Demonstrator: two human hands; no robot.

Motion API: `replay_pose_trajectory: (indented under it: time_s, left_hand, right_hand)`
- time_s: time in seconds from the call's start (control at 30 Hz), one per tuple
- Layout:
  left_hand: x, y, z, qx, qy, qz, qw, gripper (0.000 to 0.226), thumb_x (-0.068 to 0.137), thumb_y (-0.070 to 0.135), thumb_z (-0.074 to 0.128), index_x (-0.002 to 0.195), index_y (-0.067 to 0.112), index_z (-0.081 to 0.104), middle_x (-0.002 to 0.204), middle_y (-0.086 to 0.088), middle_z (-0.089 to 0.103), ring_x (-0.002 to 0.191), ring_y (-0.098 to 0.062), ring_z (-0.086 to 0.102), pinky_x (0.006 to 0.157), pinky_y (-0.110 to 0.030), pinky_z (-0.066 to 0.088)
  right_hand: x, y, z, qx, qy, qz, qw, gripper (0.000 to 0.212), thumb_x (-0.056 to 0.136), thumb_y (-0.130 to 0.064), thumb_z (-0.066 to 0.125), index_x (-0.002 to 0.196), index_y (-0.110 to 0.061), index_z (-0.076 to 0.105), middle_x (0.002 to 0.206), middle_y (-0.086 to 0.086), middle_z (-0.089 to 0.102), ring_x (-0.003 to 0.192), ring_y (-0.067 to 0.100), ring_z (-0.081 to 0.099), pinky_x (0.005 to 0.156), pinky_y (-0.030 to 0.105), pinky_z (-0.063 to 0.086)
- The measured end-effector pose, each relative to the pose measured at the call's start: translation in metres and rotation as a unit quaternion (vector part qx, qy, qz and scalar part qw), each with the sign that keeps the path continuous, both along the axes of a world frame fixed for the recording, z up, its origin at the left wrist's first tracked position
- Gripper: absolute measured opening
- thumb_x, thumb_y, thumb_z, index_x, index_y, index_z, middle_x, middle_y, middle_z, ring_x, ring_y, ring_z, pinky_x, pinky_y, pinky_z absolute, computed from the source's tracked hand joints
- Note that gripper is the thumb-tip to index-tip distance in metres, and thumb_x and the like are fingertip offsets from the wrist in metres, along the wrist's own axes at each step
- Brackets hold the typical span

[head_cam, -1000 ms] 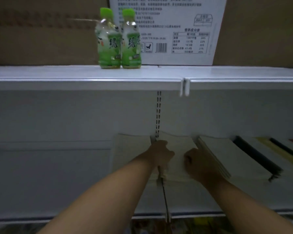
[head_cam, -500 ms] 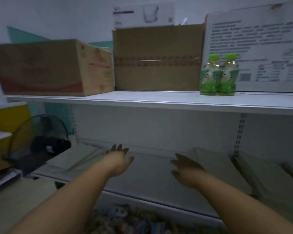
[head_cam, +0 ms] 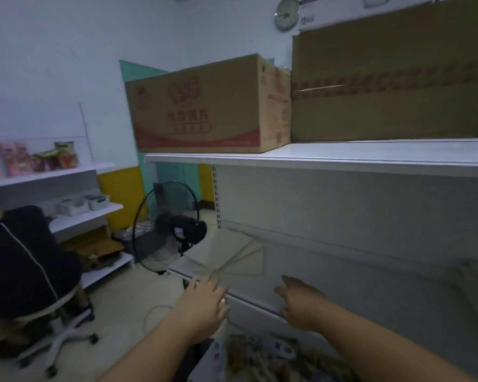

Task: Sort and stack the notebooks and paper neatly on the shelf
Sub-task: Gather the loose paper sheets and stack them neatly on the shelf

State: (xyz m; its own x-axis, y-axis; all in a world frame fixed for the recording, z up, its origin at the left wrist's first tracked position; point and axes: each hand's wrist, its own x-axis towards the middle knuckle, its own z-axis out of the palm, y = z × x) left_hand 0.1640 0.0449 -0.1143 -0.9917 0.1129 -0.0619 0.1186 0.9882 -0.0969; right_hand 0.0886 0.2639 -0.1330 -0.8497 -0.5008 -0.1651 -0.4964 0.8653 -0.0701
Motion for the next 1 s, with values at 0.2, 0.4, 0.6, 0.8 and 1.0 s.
replay_pose_trajectory:
  time_s: [0.2, 0.4, 0.6, 0.8, 1.0]
  left_hand:
    - [-0.04, -0.066, -0.003, 0.027, -0.017, 0.055, 0.998, 0.05, 0.1, 0.042, 0.033, 0.144, 0.02, 0.034, 0.152, -0.005, 0.029, 0.141, -0.021, 0.022, 0.113, -0.035, 0.021]
    - [-0.104, -0.107, 0.011, 0.108, -0.022, 0.143, 0.984, 0.045, 0.097, 0.038, 0.042, 0.14, 0.024, 0.042, 0.14, 0.001, 0.049, 0.123, -0.016, 0.05, 0.102, -0.031, 0.042]
    - [-0.149, -0.125, -0.022, 0.182, -0.009, 0.155, 0.971, 0.045, 0.096, 0.031, 0.046, 0.14, 0.022, 0.043, 0.144, 0.001, 0.043, 0.129, -0.015, 0.043, 0.102, -0.023, 0.035]
    - [-0.211, -0.15, -0.042, 0.227, 0.011, 0.186, 0.956, 0.048, 0.093, 0.039, 0.048, 0.136, 0.018, 0.046, 0.141, -0.001, 0.047, 0.125, -0.018, 0.047, 0.1, -0.026, 0.036]
    - [-0.271, -0.17, -0.05, 0.232, -0.064, 0.137, 0.961, 0.052, 0.073, 0.058, 0.069, 0.102, 0.015, 0.063, 0.105, 0.001, 0.061, 0.1, -0.017, 0.059, 0.075, -0.024, 0.044]
  right_hand:
    - [-0.072, -0.065, -0.021, -0.057, -0.014, 0.035, 0.998, 0.058, 0.098, -0.034, 0.038, 0.15, -0.021, 0.018, 0.16, 0.004, -0.001, 0.146, 0.023, 0.008, 0.117, 0.033, 0.016]
    - [-0.134, -0.105, -0.033, -0.14, 0.062, 0.03, 0.988, 0.042, 0.097, -0.023, 0.038, 0.137, -0.013, 0.043, 0.142, 0.008, 0.038, 0.131, 0.021, 0.036, 0.105, 0.028, 0.032]
    - [-0.163, -0.13, -0.068, -0.222, 0.124, -0.034, 0.967, 0.039, 0.088, -0.031, 0.029, 0.106, -0.014, 0.059, 0.109, 0.006, 0.056, 0.097, 0.025, 0.058, 0.072, 0.029, 0.04]
    - [-0.174, -0.13, -0.081, -0.267, 0.14, -0.062, 0.951, 0.021, 0.08, -0.033, 0.045, 0.088, -0.021, 0.061, 0.088, 0.0, 0.059, 0.08, 0.022, 0.06, 0.064, 0.031, 0.045]
    - [-0.17, -0.13, -0.073, -0.298, 0.097, -0.103, 0.944, 0.018, 0.081, -0.032, 0.057, 0.093, -0.022, 0.065, 0.079, -0.017, 0.049, 0.069, -0.003, 0.049, 0.064, 0.009, 0.034]
